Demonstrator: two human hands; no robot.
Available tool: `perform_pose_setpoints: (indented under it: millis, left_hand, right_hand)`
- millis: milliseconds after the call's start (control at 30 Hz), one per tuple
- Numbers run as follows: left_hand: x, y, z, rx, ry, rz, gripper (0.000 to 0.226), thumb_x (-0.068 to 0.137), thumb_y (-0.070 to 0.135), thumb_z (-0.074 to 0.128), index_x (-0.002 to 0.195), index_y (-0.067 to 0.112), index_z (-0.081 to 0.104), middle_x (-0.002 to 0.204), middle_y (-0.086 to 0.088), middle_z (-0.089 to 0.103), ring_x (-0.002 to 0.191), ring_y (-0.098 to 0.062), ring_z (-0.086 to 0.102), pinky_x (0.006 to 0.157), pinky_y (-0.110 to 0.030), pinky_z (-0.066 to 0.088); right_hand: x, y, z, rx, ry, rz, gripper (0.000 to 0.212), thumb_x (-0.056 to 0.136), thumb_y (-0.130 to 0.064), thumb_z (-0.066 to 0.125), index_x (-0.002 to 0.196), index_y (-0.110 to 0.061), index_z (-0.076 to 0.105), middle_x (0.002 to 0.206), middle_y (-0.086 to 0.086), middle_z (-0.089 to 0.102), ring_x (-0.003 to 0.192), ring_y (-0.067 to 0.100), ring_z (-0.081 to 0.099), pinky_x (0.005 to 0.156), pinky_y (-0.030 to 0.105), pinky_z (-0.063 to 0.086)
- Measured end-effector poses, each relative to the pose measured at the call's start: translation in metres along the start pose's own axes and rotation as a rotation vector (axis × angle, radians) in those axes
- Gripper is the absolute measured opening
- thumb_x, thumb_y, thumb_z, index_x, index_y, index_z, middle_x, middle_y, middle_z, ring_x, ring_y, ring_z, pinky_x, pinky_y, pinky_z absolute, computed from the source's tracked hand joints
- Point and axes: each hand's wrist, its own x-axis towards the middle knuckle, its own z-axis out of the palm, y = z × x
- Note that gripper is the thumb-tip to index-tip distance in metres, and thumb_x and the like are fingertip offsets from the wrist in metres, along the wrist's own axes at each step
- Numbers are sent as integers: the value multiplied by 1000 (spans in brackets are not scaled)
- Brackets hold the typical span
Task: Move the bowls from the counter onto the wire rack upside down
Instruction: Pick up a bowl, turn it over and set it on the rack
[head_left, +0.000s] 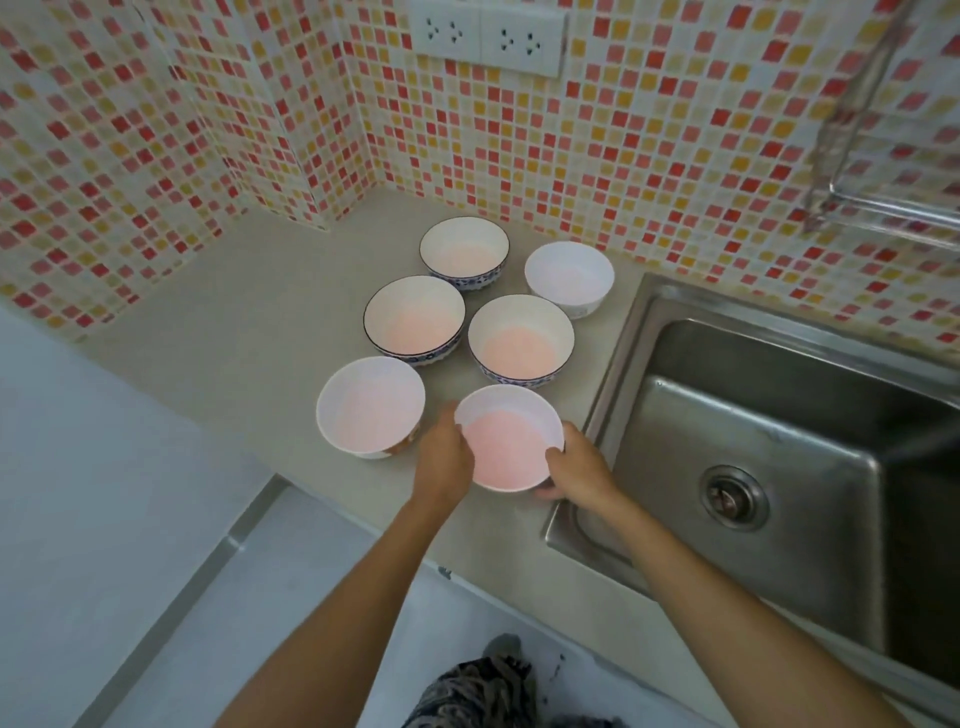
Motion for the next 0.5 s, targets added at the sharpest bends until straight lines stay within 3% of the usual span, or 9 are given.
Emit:
perform_pose_setpoints:
  millis: [167,333,500]
  left_hand:
    - [7,15,6,-12,-41,141,42,92,3,37,132,12,45,118,-14,63,105,-34,59,85,-38,46]
    - [15,42,24,-25,-130,257,43,93,5,36,134,18,45,119,-11,64,105,-35,59,87,-39,46]
    - [13,79,60,-80,-234,362,41,94,6,36,132,15,47,123,-12,61,109,-34,57,93,-42,46]
  right_hand:
    - [-5,6,-16,205,68,45,51,89,-1,36,137,-18,43,126,6,48,113,32,53,63,48,61]
    - [-20,12,-48,307,160,57,42,95,-3,37,134,-16,44,126,6,49,109,27,51,56,37,60]
    - [-33,28,-92,441,273,143,32,94,-7,39,120,-24,43,122,4,49,101,23,53,51,32,57]
